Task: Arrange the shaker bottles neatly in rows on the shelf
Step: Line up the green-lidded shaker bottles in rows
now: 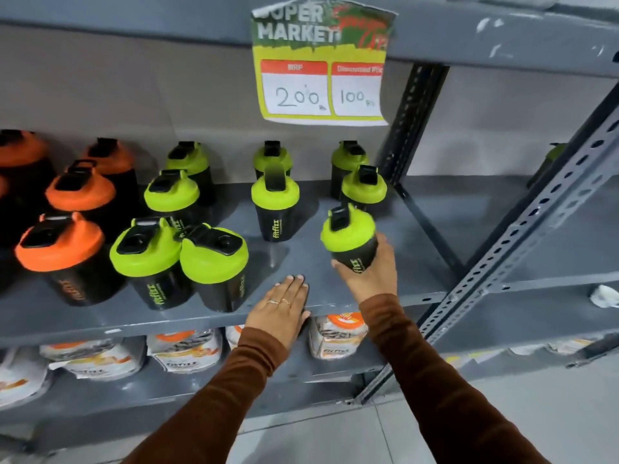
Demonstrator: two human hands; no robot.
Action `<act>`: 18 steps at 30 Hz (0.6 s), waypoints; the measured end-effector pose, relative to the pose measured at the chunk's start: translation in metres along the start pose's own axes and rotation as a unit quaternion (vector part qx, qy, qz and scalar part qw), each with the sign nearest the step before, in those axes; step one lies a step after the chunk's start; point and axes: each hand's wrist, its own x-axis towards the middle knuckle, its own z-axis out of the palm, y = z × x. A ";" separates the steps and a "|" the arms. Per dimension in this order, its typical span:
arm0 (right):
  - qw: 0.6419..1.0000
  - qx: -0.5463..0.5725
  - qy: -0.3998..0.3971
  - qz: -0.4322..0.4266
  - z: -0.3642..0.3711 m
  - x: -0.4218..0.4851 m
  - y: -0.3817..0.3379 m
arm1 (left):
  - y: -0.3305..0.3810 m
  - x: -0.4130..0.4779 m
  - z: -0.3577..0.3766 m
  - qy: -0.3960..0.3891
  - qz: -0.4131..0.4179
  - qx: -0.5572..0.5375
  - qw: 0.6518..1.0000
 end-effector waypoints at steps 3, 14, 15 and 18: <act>0.987 0.128 0.037 0.091 -0.014 -0.001 0.009 | -0.001 0.000 0.002 -0.015 -0.002 0.005 1.000; 0.988 0.131 -0.004 0.085 -0.029 0.004 0.025 | 0.012 -0.028 -0.013 0.251 -0.207 -0.131 0.937; 0.988 0.135 -0.004 0.081 -0.029 0.004 0.025 | 0.014 -0.030 -0.013 0.291 -0.249 -0.136 0.914; 0.988 0.140 -0.001 0.069 -0.028 0.004 0.026 | 0.015 -0.030 -0.019 0.369 -0.336 -0.160 0.851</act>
